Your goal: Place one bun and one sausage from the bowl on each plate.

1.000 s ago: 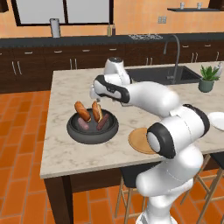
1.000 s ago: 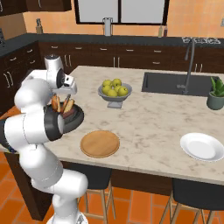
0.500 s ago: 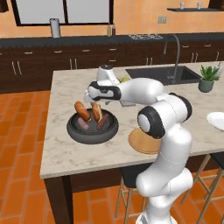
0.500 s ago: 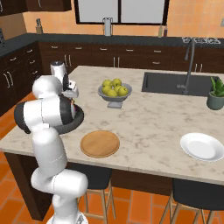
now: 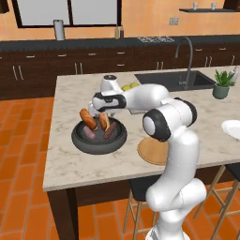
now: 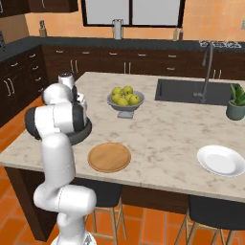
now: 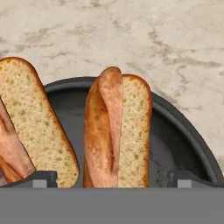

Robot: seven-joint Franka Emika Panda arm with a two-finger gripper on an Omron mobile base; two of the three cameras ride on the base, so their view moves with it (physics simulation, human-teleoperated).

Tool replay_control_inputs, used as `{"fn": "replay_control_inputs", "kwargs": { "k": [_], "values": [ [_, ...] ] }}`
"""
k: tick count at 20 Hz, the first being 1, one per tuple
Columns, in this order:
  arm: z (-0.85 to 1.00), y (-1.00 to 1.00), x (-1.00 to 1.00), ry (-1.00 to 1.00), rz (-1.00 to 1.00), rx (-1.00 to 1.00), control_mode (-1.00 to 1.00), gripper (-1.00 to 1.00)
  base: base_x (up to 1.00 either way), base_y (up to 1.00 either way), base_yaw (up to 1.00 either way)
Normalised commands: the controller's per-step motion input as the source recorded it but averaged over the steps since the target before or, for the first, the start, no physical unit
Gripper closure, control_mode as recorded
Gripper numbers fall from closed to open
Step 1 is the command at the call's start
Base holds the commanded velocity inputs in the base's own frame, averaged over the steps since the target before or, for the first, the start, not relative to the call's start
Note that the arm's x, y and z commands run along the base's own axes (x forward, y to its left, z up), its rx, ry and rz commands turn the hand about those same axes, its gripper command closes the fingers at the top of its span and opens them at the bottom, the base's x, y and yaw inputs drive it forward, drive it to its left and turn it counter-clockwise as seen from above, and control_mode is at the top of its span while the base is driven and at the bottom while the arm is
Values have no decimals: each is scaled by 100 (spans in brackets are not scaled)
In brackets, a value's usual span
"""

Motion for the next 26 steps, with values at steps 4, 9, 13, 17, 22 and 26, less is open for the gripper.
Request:
{"fn": "replay_control_inputs", "kwargs": {
  "k": [4, 9, 13, 17, 22, 26],
  "values": [
    [-35, 1, 2, 1, 0, 0, -100, -100, 0, 0, 0],
    [-20, 10, 6, 0, 0, 0, -100, 100, 0, 0, 0],
    [-4, -1, 0, 0, 0, 0, -100, 100, 0, 0, 0],
    [30, -7, 0, -3, -1, 0, -100, 100, 0, 0, 0],
    [63, 3, 0, -22, -2, 4, -100, 100, 0, 0, 0],
    [56, 3, -15, -24, -3, 0, -100, 100, 0, 0, 0]
  ]
}}
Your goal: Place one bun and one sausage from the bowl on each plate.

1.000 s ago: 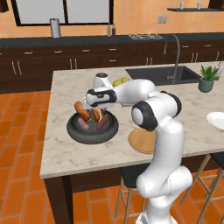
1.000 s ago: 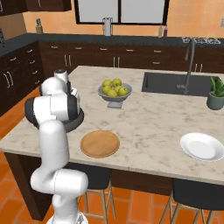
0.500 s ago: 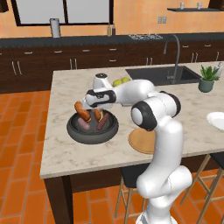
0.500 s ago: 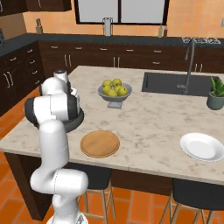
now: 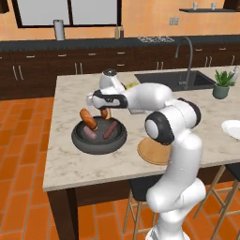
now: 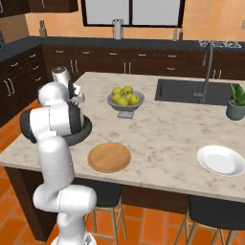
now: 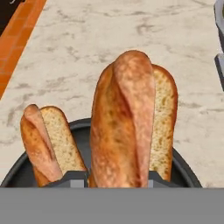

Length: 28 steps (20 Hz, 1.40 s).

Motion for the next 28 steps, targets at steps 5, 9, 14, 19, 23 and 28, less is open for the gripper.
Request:
{"fn": "replay_control_inputs", "kwargs": {
  "k": [5, 9, 14, 19, 23, 28],
  "values": [
    [52, -62, -80, 5, -10, 1, -100, 100, 0, 0, 0],
    [62, -86, -100, 8, -7, 4, -100, 100, 0, 0, 0],
    [-13, -80, -79, 29, -11, 0, -100, 100, 0, 0, 0],
    [-1, -82, -71, 37, -5, -2, -100, 100, 0, 0, 0],
    [-29, -30, -9, 22, -4, -5, -100, 100, 0, 0, 0],
    [-32, -60, 18, 5, 13, 0, -100, 100, 0, 0, 0]
  ]
}}
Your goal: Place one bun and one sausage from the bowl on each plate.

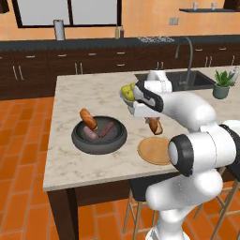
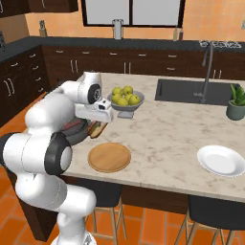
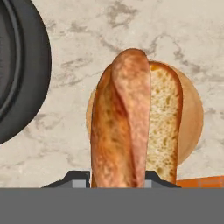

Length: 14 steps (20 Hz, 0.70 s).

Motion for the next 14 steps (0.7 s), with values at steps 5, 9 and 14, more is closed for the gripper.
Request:
{"fn": "replay_control_inputs", "kwargs": {
  "k": [5, 9, 14],
  "values": [
    [-78, -75, -16, 5, 1, -13, -100, 100, 0, 0, 0],
    [-85, -69, 0, 7, 6, -9, -100, 100, 0, 0, 0],
    [-59, -24, 2, 13, 0, -13, -100, 100, 0, 0, 0]
  ]
}}
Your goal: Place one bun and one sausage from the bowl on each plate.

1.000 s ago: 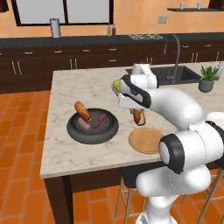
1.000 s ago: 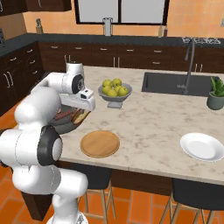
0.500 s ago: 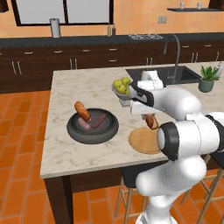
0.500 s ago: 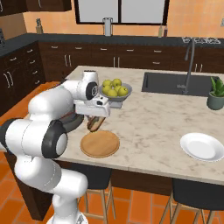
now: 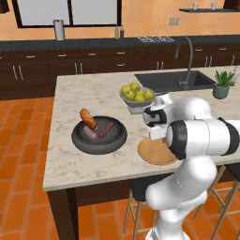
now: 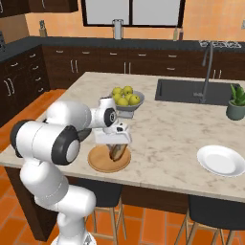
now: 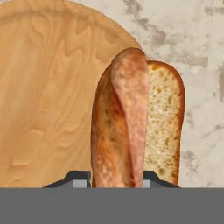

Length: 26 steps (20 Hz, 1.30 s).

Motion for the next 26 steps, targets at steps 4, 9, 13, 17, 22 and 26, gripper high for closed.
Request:
{"fn": "replay_control_inputs", "kwargs": {
  "k": [4, 9, 13, 17, 22, 26],
  "values": [
    [-28, -8, 0, 8, 0, 5, -100, 100, 0, 0, 0],
    [-37, 0, 0, 12, 0, 8, -100, 100, 0, 0, 0],
    [-37, 0, 0, 1, 0, 0, -100, 100, 0, 0, 0],
    [-8, 0, 0, -1, 0, 0, -100, -100, 0, 0, 0],
    [29, -2, -2, -8, 0, 0, -100, -100, 0, 0, 0],
    [91, 19, 0, -24, 0, 0, -100, -100, 0, 0, 0]
  ]
}}
